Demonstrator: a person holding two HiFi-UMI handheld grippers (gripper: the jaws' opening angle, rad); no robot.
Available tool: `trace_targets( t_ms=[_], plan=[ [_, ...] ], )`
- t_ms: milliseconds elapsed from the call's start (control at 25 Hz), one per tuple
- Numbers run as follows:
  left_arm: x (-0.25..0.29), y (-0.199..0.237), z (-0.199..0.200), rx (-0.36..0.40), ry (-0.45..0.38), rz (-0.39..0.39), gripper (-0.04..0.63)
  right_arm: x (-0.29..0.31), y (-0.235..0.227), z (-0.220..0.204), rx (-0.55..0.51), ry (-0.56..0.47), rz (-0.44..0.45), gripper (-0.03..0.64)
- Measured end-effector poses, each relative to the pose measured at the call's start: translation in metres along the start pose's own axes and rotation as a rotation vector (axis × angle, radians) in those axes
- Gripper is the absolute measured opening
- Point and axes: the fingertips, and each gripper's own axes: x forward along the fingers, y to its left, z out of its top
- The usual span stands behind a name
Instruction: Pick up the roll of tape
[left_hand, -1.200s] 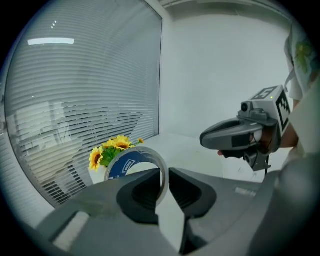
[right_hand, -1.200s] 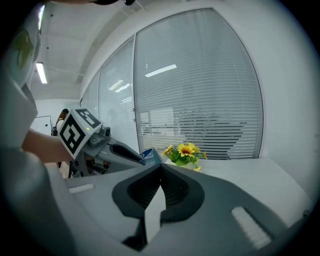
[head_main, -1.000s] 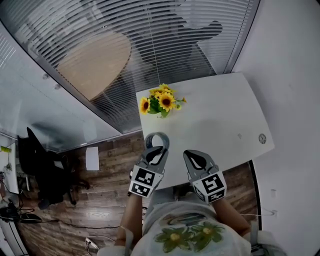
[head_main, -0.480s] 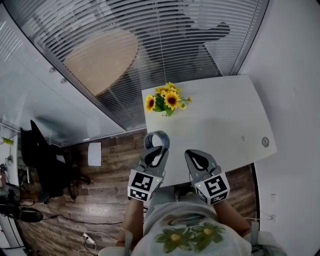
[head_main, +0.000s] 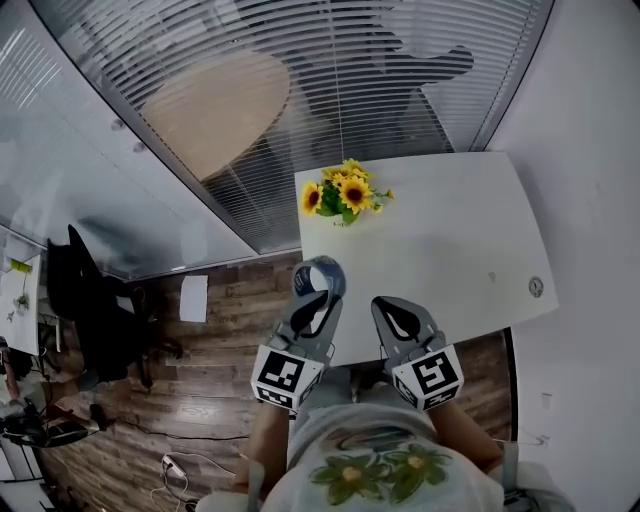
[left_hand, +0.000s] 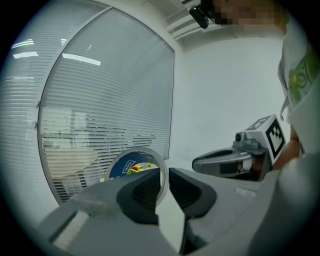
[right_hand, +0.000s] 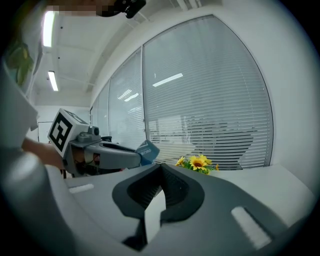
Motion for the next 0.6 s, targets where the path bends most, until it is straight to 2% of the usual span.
trace_targets(
  t_ms=[600],
  plan=[
    [-0.026, -0.011, 0.002, 0.003, -0.019, 0.022, 0.063, -0.008, 0.027, 0.009, -0.023, -0.019, 0.032, -0.002]
  ],
)
